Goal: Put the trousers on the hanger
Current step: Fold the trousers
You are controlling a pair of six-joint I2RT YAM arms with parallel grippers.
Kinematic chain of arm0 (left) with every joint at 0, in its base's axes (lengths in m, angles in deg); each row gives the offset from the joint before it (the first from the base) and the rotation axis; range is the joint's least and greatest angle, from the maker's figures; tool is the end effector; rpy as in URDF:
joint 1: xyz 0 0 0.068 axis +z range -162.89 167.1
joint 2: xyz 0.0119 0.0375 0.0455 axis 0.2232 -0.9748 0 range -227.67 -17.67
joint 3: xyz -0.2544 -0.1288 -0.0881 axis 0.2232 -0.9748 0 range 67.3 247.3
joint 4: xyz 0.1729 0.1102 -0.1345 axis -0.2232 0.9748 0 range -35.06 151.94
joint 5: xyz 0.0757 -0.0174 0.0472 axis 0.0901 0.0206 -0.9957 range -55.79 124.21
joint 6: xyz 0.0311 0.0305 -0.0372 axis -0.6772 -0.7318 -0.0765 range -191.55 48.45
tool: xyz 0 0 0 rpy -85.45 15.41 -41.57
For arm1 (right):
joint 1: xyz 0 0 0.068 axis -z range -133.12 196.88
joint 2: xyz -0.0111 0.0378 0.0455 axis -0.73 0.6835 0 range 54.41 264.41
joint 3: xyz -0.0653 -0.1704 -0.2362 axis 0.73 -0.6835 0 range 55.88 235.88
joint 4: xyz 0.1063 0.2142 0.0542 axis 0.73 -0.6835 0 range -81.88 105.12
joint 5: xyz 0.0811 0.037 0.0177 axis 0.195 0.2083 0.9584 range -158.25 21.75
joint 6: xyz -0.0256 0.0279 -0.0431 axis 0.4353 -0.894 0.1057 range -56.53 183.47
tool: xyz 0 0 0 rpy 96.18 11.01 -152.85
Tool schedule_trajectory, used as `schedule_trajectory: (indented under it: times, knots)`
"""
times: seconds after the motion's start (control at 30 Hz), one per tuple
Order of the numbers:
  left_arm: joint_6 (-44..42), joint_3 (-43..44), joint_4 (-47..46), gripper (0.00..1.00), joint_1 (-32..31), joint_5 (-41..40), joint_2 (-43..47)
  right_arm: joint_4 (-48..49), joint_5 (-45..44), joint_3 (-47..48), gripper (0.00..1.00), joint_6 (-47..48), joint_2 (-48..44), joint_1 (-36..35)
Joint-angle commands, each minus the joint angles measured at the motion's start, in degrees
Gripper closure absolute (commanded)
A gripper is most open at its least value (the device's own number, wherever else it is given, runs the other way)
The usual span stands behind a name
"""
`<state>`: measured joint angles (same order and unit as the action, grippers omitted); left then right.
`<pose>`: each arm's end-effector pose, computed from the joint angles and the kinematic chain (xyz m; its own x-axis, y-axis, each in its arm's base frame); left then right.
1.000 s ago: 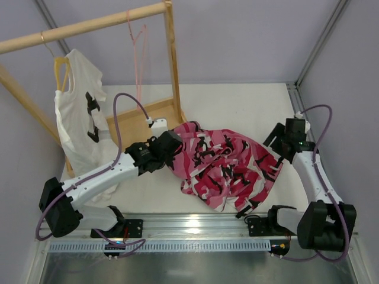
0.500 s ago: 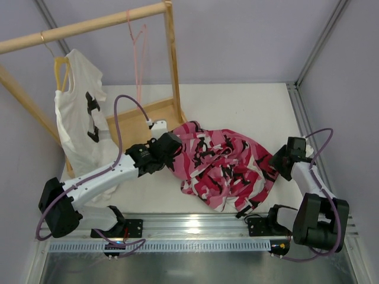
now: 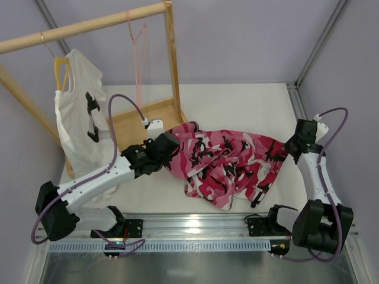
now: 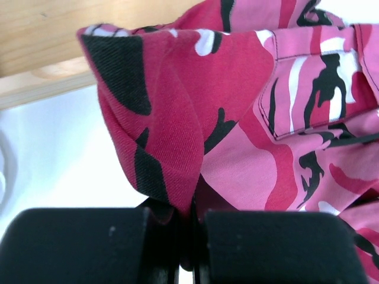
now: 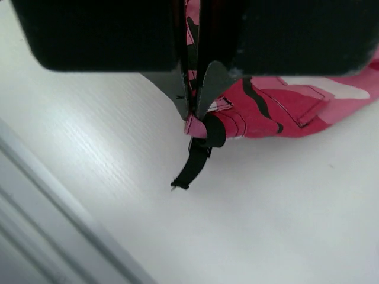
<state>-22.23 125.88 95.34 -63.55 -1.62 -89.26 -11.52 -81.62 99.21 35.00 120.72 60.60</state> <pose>0.1625 -0.1606 0.3106 -0.6396 -0.1898 -0.7449 -0.1216 0.9818 -0.1457 0.2016 -0.0588 0.2595 -0.4711 0.5924 -0.6536 0.6834 0.7136 0.1541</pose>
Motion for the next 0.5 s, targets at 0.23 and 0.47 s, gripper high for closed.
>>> schedule_trajectory:
  times: [0.23, 0.47]
  knots:
    - [0.95, 5.04, 8.19, 1.0, -0.06, -15.22, 3.92, 0.52, -9.3, 16.42, 0.96, 7.54, -1.28, 0.26]
    - [2.09, 4.08, 6.19, 1.0, -0.15, -13.84, -2.58, 1.14, -10.99, 26.78, 0.96, 9.39, 16.91, 0.61]
